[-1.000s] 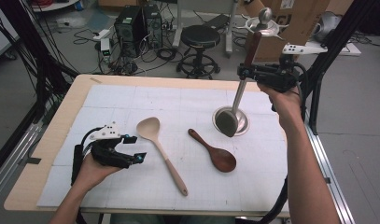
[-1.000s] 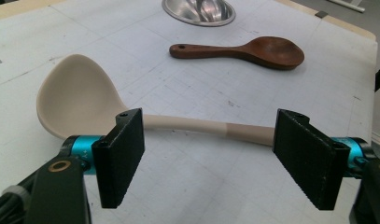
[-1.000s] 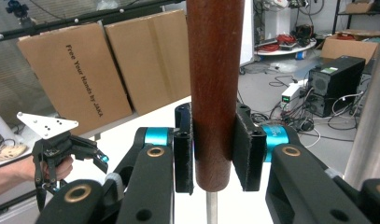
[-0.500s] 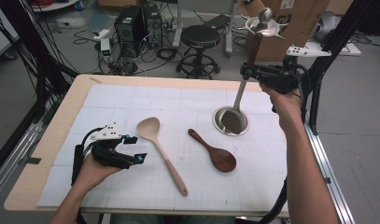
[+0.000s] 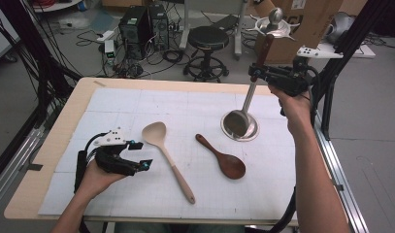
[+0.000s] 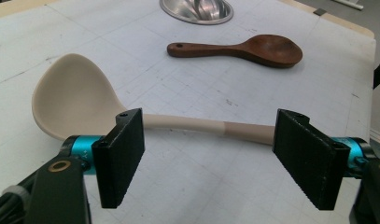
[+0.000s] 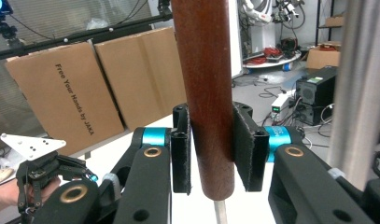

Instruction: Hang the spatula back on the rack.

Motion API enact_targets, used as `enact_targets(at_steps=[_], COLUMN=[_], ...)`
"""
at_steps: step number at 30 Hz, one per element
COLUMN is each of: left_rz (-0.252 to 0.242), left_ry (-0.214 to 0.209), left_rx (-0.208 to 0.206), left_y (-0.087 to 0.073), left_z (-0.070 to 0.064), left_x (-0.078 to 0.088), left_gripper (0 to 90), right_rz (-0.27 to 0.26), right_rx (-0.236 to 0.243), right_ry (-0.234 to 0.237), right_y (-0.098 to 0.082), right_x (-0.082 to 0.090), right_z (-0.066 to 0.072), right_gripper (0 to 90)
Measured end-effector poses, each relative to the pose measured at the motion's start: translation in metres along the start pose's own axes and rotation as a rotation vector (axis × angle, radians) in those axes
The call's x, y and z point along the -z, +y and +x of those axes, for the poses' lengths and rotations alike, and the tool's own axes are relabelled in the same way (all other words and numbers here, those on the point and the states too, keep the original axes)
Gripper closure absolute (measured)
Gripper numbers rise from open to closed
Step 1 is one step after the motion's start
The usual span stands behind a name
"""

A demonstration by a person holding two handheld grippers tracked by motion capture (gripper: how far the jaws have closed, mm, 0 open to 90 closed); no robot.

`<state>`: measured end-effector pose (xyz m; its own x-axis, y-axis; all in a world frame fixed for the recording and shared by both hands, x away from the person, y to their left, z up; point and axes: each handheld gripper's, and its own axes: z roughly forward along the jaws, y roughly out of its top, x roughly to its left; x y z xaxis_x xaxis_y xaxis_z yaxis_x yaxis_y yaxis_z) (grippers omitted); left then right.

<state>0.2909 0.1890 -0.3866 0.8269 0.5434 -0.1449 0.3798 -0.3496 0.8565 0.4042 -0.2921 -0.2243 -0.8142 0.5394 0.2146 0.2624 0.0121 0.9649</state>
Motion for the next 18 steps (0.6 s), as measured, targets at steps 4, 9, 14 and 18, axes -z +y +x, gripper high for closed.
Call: enact_targets(at_steps=[4, 9, 14, 18], left_rz=[-0.002, 0.001, 0.001, 0.001], left_ry=[0.000, -0.001, -0.003, -0.002], left_rx=[0.000, 0.002, 0.002, 0.001], left_y=[0.000, 0.000, 0.000, 0.000], left_z=[0.000, 0.000, 0.000, 0.000], left_x=[0.000, 0.000, 0.000, 0.000], left_gripper=[25.9, 25.9, 26.0, 26.0], right_rz=[-0.004, -0.010, -0.025, -0.064], right_rx=[-0.002, -0.010, -0.030, -0.035], right_ry=[0.009, -0.012, -0.045, -0.052], right_y=[0.000, 0.000, 0.000, 0.001], right_x=[-0.004, -0.002, 0.004, 0.009], right_z=[0.001, 0.001, 0.001, 0.002], right_gripper=[71.5, 70.1, 68.8, 68.7])
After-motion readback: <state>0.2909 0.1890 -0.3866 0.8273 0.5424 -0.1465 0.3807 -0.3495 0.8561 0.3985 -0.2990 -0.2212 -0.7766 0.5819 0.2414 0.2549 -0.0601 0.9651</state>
